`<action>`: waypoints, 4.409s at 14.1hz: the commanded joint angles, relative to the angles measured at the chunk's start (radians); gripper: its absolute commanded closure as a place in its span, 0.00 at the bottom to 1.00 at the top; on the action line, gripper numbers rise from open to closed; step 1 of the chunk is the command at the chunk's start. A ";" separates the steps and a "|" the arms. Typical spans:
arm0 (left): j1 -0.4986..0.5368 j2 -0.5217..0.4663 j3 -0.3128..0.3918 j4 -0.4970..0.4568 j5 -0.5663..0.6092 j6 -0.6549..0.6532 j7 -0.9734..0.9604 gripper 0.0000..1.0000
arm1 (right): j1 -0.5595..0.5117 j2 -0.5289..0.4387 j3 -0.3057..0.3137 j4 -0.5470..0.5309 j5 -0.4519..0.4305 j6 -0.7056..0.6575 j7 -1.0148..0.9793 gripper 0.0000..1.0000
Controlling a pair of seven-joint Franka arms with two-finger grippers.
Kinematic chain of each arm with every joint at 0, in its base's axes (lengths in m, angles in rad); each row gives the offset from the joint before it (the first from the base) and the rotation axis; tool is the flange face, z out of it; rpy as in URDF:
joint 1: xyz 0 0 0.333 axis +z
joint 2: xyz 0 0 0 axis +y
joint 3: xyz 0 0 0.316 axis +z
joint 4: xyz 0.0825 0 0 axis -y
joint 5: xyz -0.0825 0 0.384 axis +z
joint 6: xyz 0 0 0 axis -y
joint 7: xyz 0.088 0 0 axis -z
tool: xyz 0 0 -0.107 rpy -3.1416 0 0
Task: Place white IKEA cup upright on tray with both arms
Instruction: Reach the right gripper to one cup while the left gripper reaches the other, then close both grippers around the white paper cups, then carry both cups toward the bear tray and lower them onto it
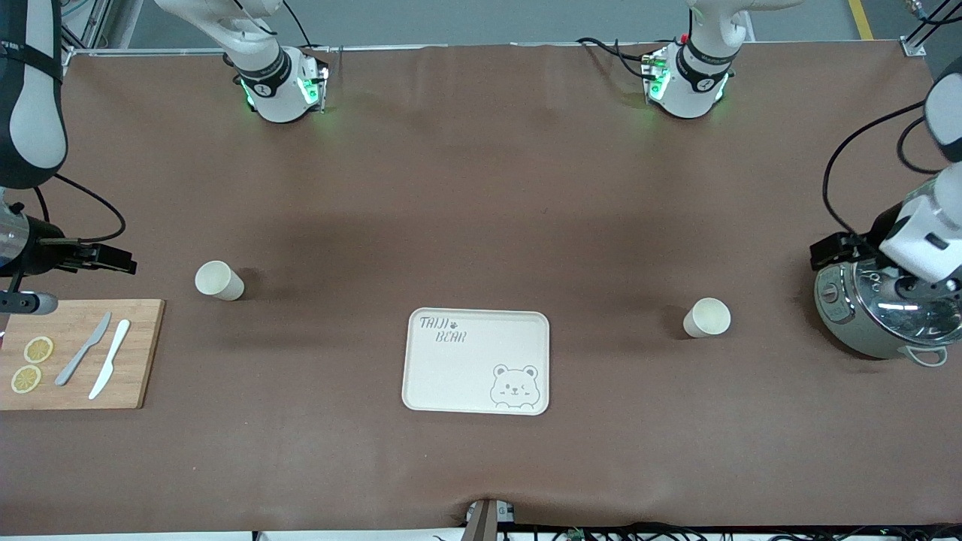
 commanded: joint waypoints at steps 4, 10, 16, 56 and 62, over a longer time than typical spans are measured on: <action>-0.004 0.080 -0.010 -0.162 -0.048 0.197 0.017 0.01 | -0.014 -0.005 0.006 -0.261 -0.012 0.305 0.009 0.00; -0.008 0.179 -0.013 -0.184 -0.129 0.296 0.018 0.21 | -0.022 0.069 0.005 -0.381 -0.014 0.371 0.007 0.00; -0.017 0.272 -0.019 -0.201 -0.129 0.436 0.017 0.40 | -0.048 0.106 0.005 -0.473 -0.014 0.482 0.007 0.16; -0.537 0.591 -0.021 0.226 -0.123 0.478 -0.893 1.00 | 0.542 0.439 0.015 0.078 0.243 0.512 1.076 1.00; -0.544 0.598 -0.018 0.226 -0.120 0.511 -0.907 0.00 | 0.593 0.486 0.015 0.096 0.244 0.575 1.161 1.00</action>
